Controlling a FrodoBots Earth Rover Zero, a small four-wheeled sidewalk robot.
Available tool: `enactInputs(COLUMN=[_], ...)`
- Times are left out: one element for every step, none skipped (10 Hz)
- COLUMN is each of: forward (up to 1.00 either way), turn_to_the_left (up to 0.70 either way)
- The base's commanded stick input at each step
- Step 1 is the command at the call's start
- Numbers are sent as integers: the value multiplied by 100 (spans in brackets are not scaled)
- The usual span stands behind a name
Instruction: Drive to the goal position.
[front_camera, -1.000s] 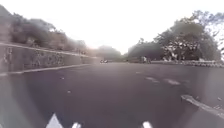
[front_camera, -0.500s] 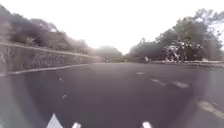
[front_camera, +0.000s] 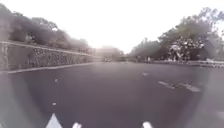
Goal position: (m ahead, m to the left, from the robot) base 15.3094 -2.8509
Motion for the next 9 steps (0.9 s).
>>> enactInputs(forward=[70,70,70,70,70,70,70,70,70], turn_to_the_left=[-23,-34,0,0,0,-5,-10,-32,-19])
